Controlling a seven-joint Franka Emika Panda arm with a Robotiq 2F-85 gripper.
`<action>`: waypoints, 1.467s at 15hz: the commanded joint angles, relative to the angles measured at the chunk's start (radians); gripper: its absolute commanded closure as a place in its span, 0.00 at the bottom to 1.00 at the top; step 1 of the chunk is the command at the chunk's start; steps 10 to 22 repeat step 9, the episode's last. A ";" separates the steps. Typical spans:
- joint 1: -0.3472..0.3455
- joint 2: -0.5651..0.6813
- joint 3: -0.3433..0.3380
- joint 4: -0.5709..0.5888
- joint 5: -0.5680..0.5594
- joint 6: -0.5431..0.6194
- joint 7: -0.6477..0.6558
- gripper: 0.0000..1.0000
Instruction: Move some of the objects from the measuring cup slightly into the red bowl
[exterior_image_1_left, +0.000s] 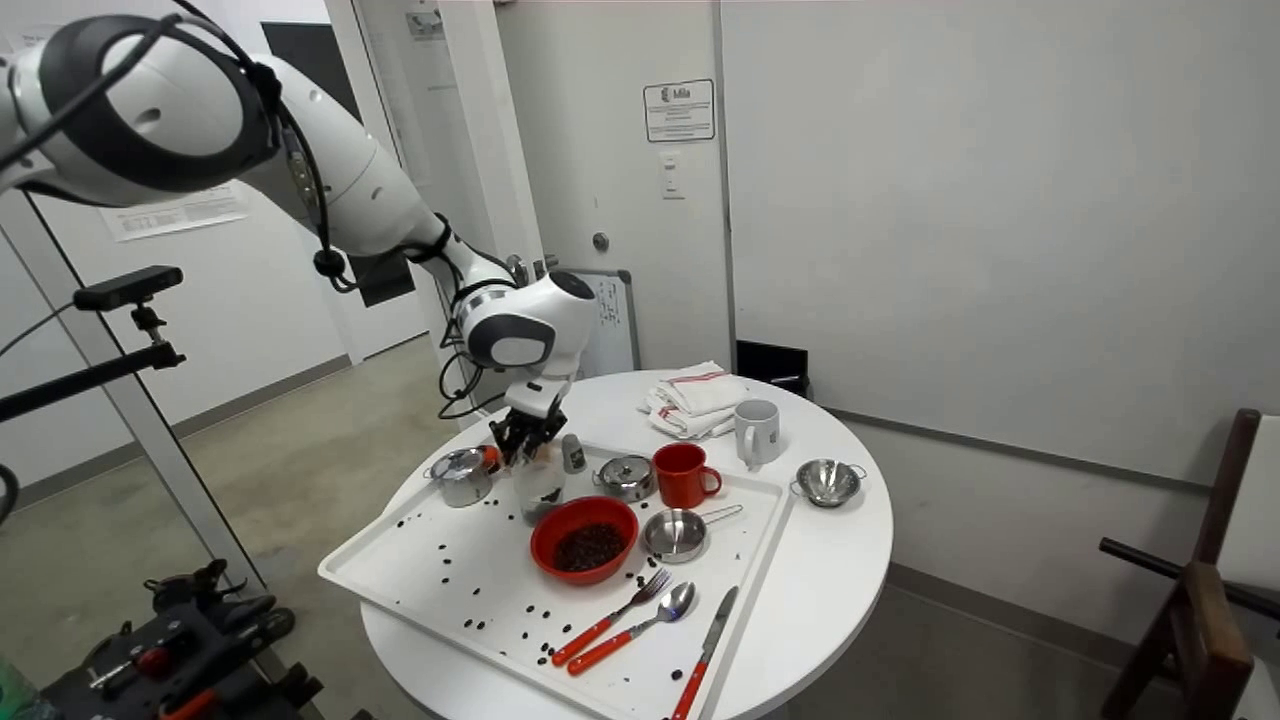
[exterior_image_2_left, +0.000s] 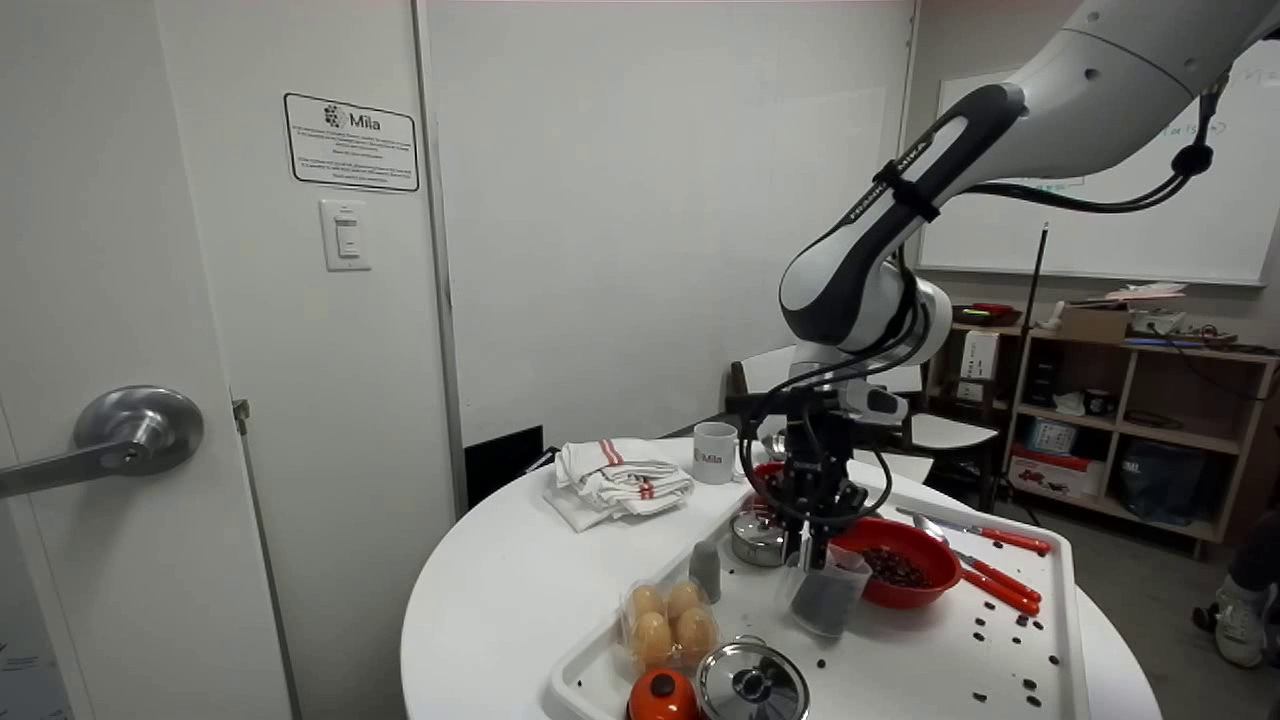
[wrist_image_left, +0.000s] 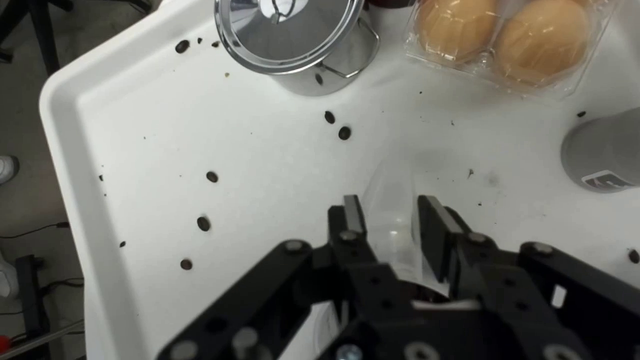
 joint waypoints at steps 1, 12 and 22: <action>-0.013 0.009 0.023 0.012 -0.036 0.024 0.050 0.34; -0.048 -0.004 0.064 0.001 -0.021 0.007 0.036 0.02; -0.048 -0.004 0.064 0.001 -0.021 0.007 0.036 0.02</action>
